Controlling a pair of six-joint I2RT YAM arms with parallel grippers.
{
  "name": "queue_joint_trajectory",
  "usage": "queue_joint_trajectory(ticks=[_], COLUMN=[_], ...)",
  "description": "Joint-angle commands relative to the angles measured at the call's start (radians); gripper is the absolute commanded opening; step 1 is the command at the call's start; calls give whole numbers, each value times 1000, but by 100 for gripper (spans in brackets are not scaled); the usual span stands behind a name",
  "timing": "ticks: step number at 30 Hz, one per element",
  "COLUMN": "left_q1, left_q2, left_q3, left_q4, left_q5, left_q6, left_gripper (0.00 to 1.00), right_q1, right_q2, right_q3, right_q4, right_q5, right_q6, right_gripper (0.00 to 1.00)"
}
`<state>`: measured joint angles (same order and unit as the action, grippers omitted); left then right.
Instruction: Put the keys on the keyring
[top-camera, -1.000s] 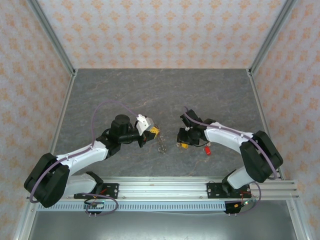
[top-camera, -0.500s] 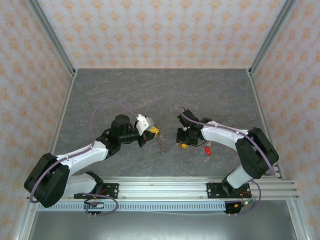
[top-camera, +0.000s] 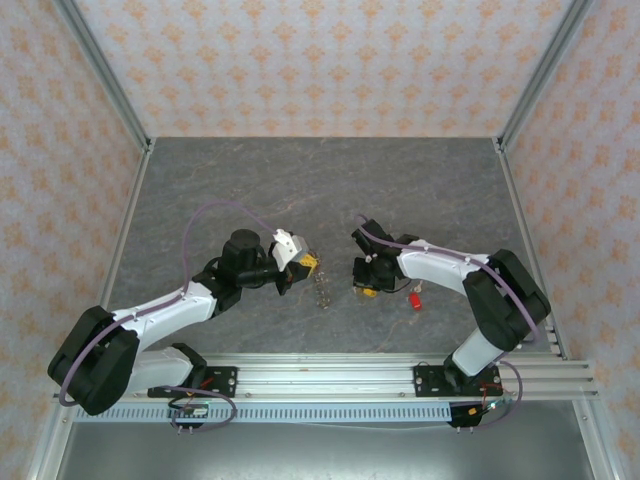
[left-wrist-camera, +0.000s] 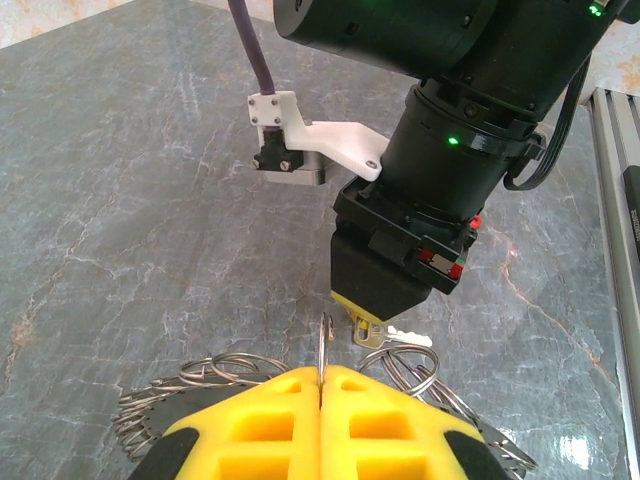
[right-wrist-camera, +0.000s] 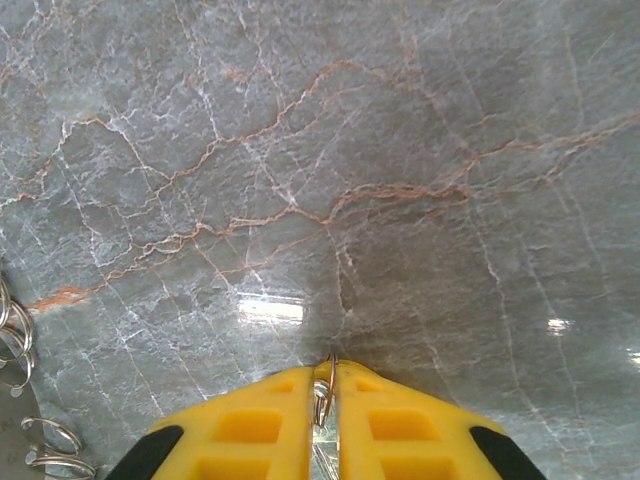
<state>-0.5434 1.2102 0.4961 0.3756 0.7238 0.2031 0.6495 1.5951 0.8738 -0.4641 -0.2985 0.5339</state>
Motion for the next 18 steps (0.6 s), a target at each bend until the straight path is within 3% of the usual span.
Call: queue_joint_trajectory(ticks=[1,18], left_q1=[-8,-14], left_q2=[-28,-37], left_q3=[16,16], left_q4=[11,-1], left_q5=[-11,-20], left_q6=[12,15], left_gripper=[0,0], right_q1=[6,7], right_q2=[-5,2], right_q3=[19,14], right_q4=[-21,1], right_q5=[39,30], right_q6=[-8,-8], right_gripper=[14,12])
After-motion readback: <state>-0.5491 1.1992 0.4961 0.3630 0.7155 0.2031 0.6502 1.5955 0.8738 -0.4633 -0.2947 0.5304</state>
